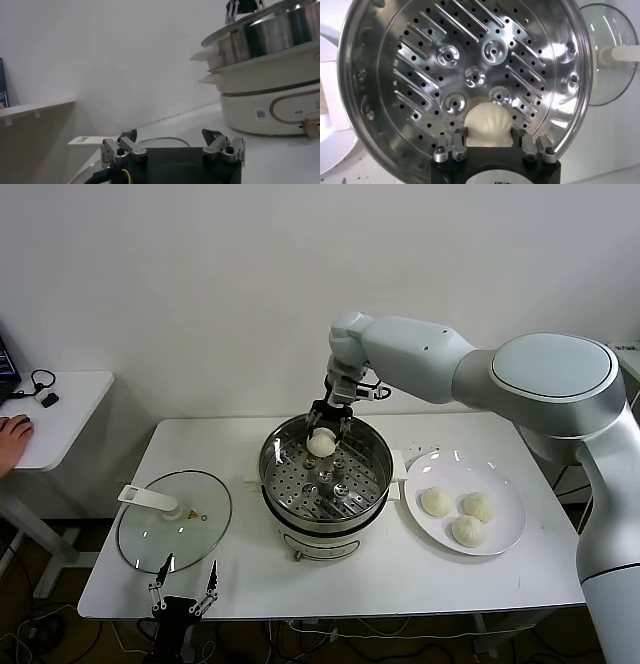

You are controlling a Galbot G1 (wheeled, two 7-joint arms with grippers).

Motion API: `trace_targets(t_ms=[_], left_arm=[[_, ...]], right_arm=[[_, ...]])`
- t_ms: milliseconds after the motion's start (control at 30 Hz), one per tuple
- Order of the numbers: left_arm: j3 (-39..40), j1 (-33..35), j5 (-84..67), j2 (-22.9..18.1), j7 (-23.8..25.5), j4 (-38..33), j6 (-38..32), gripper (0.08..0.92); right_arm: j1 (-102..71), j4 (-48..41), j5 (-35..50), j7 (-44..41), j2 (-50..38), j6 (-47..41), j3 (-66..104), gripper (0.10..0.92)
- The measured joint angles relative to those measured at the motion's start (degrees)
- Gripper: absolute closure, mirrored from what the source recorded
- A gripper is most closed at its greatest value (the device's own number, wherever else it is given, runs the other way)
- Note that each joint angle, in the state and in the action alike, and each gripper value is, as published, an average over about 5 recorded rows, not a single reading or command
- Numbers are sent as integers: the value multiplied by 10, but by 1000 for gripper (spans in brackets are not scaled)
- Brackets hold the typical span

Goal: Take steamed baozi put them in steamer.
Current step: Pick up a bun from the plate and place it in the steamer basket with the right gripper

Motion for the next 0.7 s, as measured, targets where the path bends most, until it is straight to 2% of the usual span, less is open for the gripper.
trace_targets(t_ms=[267, 533, 700], left_arm=[[-1, -1, -2, 1, 0, 1, 0, 177], [-1, -1, -2, 1, 0, 1, 0, 177], [-1, -1, -2, 1, 0, 1, -1, 177]], right_arm=[[-8, -7, 1, -9, 4, 0, 2, 406], [-10, -14, 6, -12, 7, 0, 3, 225], [-4, -11, 15, -16, 4, 0, 0, 203]])
